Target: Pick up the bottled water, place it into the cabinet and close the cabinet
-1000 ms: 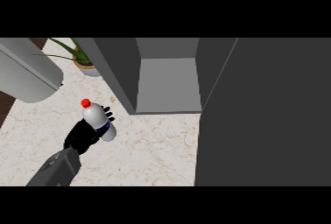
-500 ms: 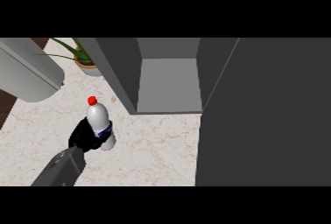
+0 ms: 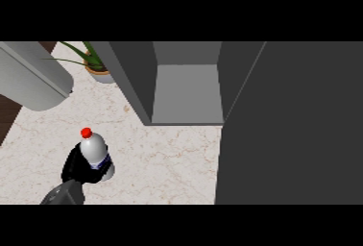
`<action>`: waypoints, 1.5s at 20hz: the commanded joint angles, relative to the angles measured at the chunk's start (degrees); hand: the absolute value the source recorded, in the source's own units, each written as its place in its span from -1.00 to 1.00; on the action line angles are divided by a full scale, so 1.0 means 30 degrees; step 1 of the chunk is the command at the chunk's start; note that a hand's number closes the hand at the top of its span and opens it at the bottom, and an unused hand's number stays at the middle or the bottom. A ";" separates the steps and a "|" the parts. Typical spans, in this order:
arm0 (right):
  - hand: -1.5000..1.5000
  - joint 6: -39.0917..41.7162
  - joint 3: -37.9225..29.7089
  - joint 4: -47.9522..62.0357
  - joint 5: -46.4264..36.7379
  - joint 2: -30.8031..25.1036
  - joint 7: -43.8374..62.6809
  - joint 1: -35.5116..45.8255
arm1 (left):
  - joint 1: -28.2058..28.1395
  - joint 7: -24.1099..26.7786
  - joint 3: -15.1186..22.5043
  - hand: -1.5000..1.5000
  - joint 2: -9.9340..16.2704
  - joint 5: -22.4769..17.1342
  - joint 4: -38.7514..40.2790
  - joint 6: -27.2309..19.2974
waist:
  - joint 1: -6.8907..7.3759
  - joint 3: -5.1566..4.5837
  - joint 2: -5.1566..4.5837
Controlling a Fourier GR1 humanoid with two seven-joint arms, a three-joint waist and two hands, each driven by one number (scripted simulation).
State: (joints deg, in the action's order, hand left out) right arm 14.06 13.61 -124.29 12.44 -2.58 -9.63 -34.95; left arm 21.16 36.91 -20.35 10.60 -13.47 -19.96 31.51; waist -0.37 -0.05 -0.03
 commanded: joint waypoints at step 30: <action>-1.00 -0.0461 -0.0030 0.0210 0.1140 -0.0592 0.0576 0.0671 | -0.2472 -0.8258 0.7504 1.00 -0.3529 -0.4736 -1.7339 -0.8191 | 0.0026 0.0022 0.0035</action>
State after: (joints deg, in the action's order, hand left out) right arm 12.86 15.44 -124.45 14.13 -3.78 -8.58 -34.16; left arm 11.57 13.66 -1.38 0.25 -26.46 -68.52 12.46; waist -0.16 0.03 0.18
